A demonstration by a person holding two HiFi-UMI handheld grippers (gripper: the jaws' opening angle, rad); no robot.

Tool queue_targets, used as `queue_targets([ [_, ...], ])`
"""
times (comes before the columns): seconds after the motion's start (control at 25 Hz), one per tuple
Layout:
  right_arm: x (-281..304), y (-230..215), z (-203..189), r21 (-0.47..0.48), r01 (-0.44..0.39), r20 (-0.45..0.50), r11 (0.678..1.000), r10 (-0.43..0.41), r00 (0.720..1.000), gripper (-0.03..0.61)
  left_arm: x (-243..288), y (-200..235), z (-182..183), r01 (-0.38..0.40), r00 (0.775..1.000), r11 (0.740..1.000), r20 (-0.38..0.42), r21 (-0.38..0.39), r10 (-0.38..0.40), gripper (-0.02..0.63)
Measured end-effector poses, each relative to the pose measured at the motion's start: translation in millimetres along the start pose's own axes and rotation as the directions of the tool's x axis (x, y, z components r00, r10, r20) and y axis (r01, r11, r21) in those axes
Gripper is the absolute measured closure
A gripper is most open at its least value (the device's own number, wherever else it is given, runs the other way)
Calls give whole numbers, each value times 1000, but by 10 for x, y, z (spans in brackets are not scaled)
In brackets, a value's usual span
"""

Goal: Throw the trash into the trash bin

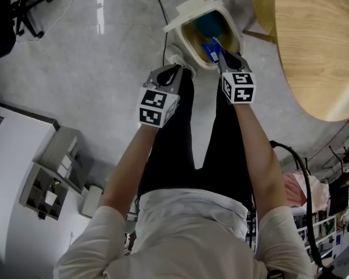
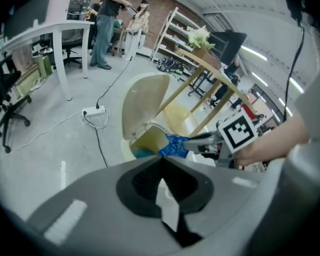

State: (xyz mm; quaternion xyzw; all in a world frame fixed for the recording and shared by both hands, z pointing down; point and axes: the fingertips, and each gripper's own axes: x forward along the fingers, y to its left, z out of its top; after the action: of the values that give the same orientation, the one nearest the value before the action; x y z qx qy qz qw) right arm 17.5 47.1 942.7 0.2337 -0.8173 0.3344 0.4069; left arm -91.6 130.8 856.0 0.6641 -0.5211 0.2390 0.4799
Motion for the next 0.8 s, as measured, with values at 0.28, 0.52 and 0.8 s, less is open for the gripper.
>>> queue_targets([
  [0.28,21,47,-58,-19,-21,-29,1000,21,999,434,-9,63,-66,-5,1000,1000,-14,-15,4,611],
  [0.52,-124,120,31,-36,-27,-24,999,26,999,434,-158,73,13,-23,1000,999,6,-28,23,611],
  [0.8,-348,199,293,-76,-20,-5,997,20,1000,492,-324,11,175,-25,999,999,24,-20,25,611],
])
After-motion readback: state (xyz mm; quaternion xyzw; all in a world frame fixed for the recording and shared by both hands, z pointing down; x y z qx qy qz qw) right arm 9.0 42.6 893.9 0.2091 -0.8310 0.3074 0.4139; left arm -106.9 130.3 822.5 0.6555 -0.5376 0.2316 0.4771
